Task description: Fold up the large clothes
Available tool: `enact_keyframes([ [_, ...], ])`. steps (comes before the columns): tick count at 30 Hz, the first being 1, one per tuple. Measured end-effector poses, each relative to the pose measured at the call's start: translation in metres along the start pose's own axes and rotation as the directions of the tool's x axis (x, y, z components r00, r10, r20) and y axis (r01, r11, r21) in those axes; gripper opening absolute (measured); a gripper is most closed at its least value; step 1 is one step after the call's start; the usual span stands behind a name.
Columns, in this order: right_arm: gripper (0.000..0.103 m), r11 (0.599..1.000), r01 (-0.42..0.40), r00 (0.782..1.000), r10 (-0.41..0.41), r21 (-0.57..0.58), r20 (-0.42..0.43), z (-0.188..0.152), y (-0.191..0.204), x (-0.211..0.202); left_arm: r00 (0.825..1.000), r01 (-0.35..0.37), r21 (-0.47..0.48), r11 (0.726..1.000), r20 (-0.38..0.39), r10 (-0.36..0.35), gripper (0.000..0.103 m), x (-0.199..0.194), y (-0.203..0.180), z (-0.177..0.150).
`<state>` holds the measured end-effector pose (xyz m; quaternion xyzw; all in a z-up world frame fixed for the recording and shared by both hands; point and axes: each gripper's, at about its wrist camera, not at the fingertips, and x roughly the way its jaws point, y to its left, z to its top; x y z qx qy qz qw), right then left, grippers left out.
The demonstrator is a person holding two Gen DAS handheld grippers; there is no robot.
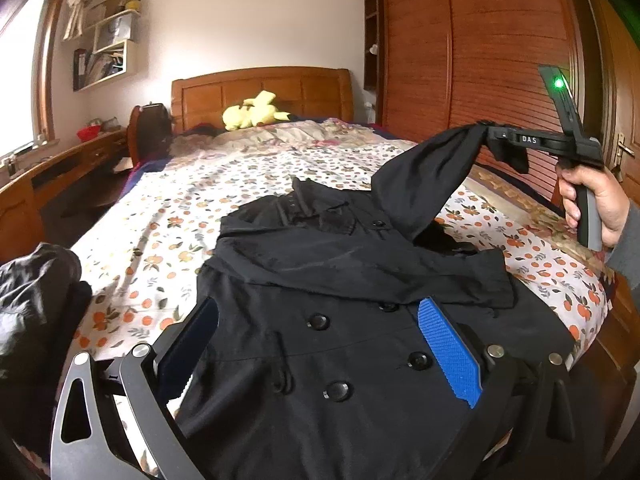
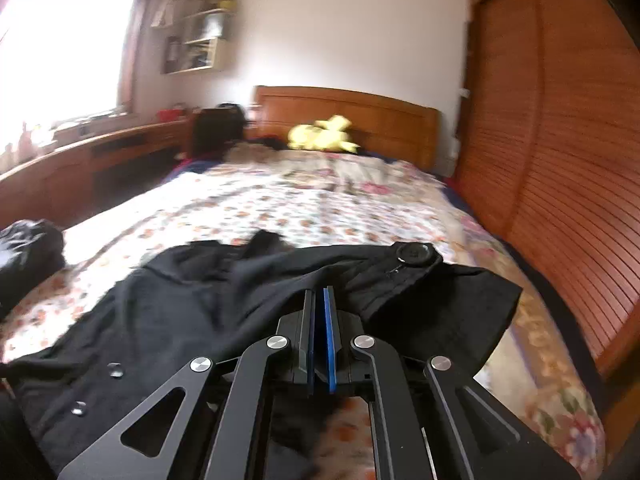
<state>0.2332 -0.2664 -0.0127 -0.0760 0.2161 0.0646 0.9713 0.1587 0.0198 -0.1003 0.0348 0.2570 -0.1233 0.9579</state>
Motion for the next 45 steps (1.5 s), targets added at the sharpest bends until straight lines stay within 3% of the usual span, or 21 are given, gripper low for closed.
enact_keyframes([
  [6,0.004,0.994,-0.075,0.997,0.075,-0.074,0.001,0.002,0.052,-0.006,1.0,-0.02,-0.008,1.0,0.007,0.02,0.101,-0.015,0.012,-0.007],
  [20,0.005,0.96,-0.197,0.98,0.186,-0.199,-0.072,-0.001,0.127,-0.006,0.999,-0.047,-0.021,0.999,0.014,0.048,0.101,-0.041,0.026,-0.017],
  [24,0.015,0.947,-0.229,0.973,0.214,-0.227,-0.09,0.0,0.151,-0.008,0.998,-0.061,-0.028,0.998,0.012,0.061,0.101,-0.045,0.034,-0.021],
  [27,0.06,0.939,-0.237,0.971,0.235,-0.248,-0.04,0.004,0.162,-0.022,0.998,-0.07,-0.034,0.997,0.006,0.07,0.101,-0.048,0.039,-0.022],
  [33,0.06,0.933,-0.252,0.967,0.255,-0.256,-0.021,0.01,0.167,-0.04,0.997,-0.08,-0.034,0.996,-0.003,0.08,0.101,-0.05,0.042,-0.025],
  [45,0.058,0.957,-0.232,0.972,0.221,-0.173,-0.083,-0.021,0.134,-0.025,0.998,-0.034,-0.017,0.999,-0.044,0.033,0.101,-0.021,0.018,-0.032],
])
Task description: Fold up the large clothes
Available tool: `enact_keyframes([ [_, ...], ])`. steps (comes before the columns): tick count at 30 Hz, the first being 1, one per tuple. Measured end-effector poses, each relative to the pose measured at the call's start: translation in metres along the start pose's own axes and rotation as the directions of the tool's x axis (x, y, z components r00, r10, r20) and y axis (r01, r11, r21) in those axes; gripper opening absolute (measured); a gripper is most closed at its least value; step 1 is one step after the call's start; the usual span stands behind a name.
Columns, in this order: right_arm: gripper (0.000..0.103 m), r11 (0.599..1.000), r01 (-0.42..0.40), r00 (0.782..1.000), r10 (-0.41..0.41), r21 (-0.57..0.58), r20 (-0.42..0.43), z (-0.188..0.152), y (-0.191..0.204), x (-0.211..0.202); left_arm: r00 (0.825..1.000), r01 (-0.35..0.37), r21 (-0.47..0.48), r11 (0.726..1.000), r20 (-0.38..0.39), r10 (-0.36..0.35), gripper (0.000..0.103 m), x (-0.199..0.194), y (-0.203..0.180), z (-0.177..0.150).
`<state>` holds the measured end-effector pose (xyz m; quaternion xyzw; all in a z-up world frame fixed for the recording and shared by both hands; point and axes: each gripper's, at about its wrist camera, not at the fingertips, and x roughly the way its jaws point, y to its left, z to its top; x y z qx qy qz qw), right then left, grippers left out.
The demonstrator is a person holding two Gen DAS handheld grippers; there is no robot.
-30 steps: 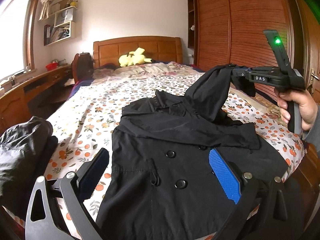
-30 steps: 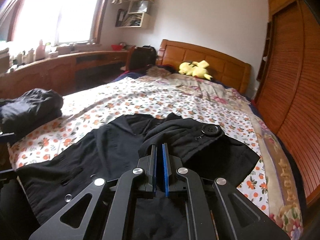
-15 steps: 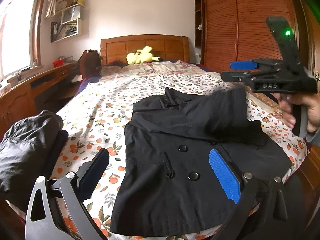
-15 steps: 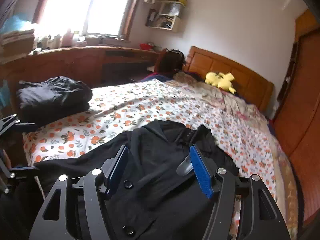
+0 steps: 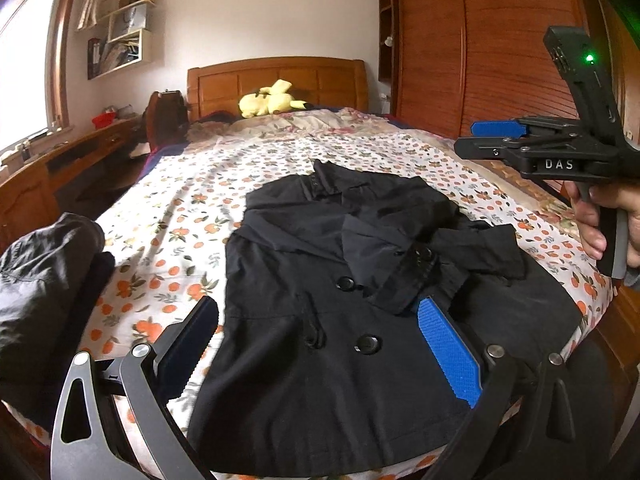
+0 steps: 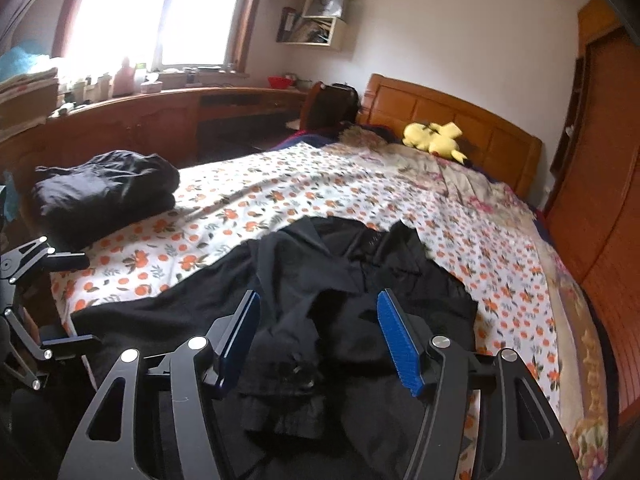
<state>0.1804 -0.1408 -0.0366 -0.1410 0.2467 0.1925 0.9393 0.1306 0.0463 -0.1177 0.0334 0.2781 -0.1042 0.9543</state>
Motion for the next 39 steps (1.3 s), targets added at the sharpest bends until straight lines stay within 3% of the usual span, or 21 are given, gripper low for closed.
enact_keyframes([
  [10,0.058,0.993,0.018,0.999,-0.012,0.116,-0.049,-0.042,-0.039,-0.006,0.996,0.071,0.06,0.996,-0.063,-0.068,0.101,0.048,-0.055,0.0],
  [25,0.062,0.968,0.117,0.979,-0.075,0.223,-0.188,-0.147,-0.088,-0.002,0.974,0.169,0.18,0.969,-0.183,-0.136,0.1,0.133,-0.152,0.0],
  [27,0.064,0.965,0.121,0.978,-0.077,0.232,-0.192,-0.154,-0.091,-0.006,0.972,0.163,0.189,0.968,-0.196,-0.125,0.092,0.143,-0.158,0.0],
  [31,0.065,0.963,0.123,0.978,-0.077,0.239,-0.193,-0.16,-0.096,-0.014,0.97,0.134,0.194,0.972,-0.227,-0.089,0.086,0.166,-0.165,-0.001],
  [34,0.065,0.963,0.118,0.979,-0.072,0.243,-0.192,-0.162,-0.098,-0.017,0.97,0.098,0.203,0.974,-0.238,-0.048,0.075,0.178,-0.166,0.001],
  [37,0.065,0.962,0.111,0.98,-0.065,0.249,-0.186,-0.164,-0.098,-0.018,0.963,0.091,0.21,0.973,-0.267,-0.033,0.035,0.186,-0.165,0.002],
  [38,0.065,0.962,0.108,0.981,-0.062,0.253,-0.183,-0.164,-0.098,-0.018,0.96,0.103,0.202,0.974,-0.276,-0.044,0.013,0.186,-0.162,0.002],
  [39,0.065,0.961,0.104,0.982,-0.059,0.257,-0.178,-0.164,-0.098,-0.018,0.96,0.109,0.192,0.975,-0.274,-0.054,0.003,0.183,-0.159,0.003],
])
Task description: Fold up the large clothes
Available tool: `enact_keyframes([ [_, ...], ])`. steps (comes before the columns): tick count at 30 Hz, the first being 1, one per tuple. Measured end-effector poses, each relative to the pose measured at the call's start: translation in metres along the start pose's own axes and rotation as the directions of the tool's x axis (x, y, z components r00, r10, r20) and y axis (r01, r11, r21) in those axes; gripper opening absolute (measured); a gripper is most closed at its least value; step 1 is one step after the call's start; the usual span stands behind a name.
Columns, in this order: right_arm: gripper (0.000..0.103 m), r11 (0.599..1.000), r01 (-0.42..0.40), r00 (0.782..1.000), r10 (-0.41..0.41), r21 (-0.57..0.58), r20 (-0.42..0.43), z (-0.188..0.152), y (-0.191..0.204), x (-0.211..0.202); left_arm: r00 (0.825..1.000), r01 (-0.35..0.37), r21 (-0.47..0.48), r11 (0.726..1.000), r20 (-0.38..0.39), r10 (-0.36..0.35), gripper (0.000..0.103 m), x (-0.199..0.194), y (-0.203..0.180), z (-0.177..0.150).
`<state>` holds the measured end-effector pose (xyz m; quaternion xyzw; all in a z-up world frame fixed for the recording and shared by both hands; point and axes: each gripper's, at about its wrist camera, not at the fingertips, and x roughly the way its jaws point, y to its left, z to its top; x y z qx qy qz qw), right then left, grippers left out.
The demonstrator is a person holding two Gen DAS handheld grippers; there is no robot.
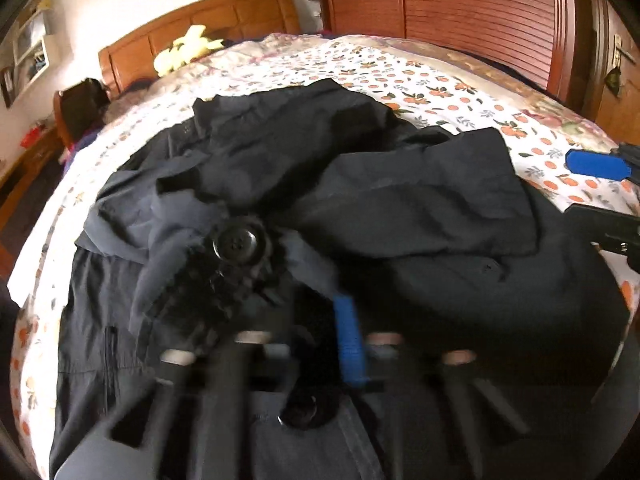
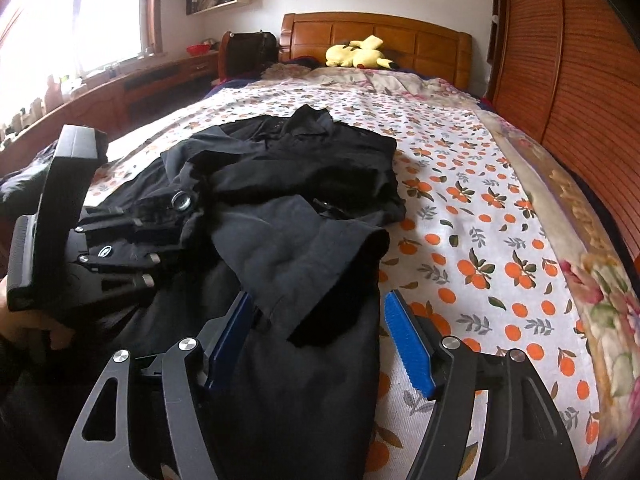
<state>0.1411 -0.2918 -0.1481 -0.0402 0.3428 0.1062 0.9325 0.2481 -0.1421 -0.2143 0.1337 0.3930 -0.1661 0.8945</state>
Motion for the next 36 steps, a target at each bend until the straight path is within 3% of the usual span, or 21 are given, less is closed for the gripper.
enact_keyframes([
  [5,0.066,1.0,-0.016,1.0,0.016,0.003,0.02,0.004,0.009,0.006,0.996,-0.006,-0.037,0.999,0.086,0.009,0.002,-0.041,0.029,-0.005],
  [10,0.066,0.999,-0.033,0.999,0.033,-0.01,0.041,0.015,0.027,0.018,0.986,-0.059,-0.079,0.995,0.148,0.07,0.001,-0.075,0.07,-0.005],
  [16,0.066,0.998,-0.045,0.998,0.046,-0.032,0.045,0.028,0.049,0.039,0.976,-0.122,-0.16,0.98,0.158,0.147,0.001,-0.092,0.127,-0.013],
  [23,0.066,0.999,-0.041,0.999,0.042,-0.029,0.016,0.031,0.059,0.065,0.972,-0.151,-0.228,0.962,0.141,0.186,0.005,-0.102,0.179,-0.031],
  [25,0.066,0.999,-0.033,0.999,0.033,-0.032,0.005,0.029,0.06,0.071,0.973,-0.148,-0.247,0.958,0.139,0.186,0.016,-0.107,0.19,-0.04],
  [27,0.066,0.999,-0.026,1.0,0.026,-0.035,-0.001,0.027,0.063,0.076,0.971,-0.15,-0.264,0.953,0.145,0.192,0.041,-0.112,0.197,-0.049],
  [33,0.066,0.999,-0.006,1.0,0.005,-0.032,-0.01,0.018,0.065,0.086,0.974,-0.139,-0.279,0.95,0.133,0.181,0.044,-0.115,0.202,-0.07],
  [36,0.066,0.999,0.004,1.0,-0.004,-0.038,0.0,0.015,0.067,0.086,0.978,-0.133,-0.272,0.953,0.121,0.171,0.05,-0.108,0.2,-0.076],
])
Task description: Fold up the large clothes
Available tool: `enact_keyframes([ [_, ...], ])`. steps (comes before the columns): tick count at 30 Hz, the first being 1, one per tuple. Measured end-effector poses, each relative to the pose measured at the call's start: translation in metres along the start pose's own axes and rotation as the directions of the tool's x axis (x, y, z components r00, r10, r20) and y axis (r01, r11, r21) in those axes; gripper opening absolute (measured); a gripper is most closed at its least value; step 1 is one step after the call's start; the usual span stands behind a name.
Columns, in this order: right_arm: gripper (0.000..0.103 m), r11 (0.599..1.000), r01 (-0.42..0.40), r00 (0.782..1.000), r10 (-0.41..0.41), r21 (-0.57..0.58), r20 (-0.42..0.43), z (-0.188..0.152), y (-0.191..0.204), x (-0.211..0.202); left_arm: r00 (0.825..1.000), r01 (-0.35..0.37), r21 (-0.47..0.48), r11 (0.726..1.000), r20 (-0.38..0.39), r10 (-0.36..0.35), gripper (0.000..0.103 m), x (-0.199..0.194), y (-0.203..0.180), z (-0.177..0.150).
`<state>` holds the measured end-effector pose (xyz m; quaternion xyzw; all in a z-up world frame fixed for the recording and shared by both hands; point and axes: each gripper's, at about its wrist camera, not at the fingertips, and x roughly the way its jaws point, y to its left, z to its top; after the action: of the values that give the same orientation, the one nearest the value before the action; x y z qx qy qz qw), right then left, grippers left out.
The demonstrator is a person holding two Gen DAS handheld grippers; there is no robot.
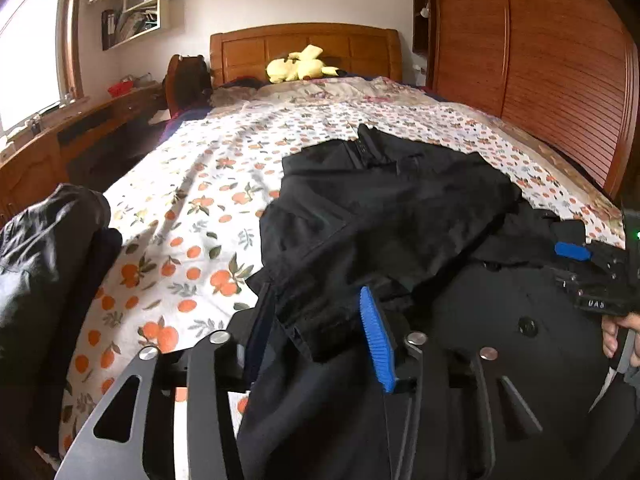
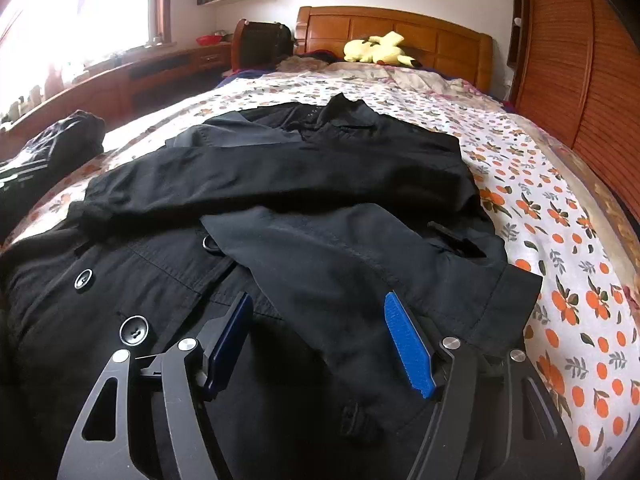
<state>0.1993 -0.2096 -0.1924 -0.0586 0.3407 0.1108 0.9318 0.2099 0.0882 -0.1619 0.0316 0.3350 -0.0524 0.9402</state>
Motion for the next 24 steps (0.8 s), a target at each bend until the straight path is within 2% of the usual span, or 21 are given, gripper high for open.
enact_keyframes([
  [7,0.066,1.0,-0.001,1.0,0.001,0.003,0.011,-0.002,0.0,-0.002,0.998,0.009,-0.01,1.0,-0.054,-0.009,0.052,0.018,-0.004,-0.017],
  [13,0.066,1.0,0.0,1.0,0.0,0.006,0.014,0.0,0.001,-0.007,0.997,0.005,-0.002,1.0,-0.076,-0.005,0.051,0.031,-0.007,-0.019],
  [15,0.066,1.0,-0.005,1.0,0.004,0.014,0.025,0.003,0.002,-0.014,0.996,0.005,-0.003,1.0,-0.091,-0.005,0.038,0.037,-0.008,-0.02],
  [19,0.066,0.999,-0.02,0.999,0.019,0.037,0.047,0.008,0.003,-0.029,0.992,0.001,-0.007,1.0,-0.125,-0.002,0.022,0.047,-0.005,-0.023],
  [21,0.066,0.999,-0.024,0.998,0.021,0.041,0.057,0.01,0.003,-0.035,0.991,0.004,-0.002,1.0,-0.136,-0.005,0.002,0.049,-0.005,-0.023],
  [24,0.066,0.999,-0.029,0.997,0.026,0.043,0.078,0.013,0.004,-0.046,0.992,0.017,0.01,1.0,-0.123,-0.016,0.0,0.045,-0.009,-0.023],
])
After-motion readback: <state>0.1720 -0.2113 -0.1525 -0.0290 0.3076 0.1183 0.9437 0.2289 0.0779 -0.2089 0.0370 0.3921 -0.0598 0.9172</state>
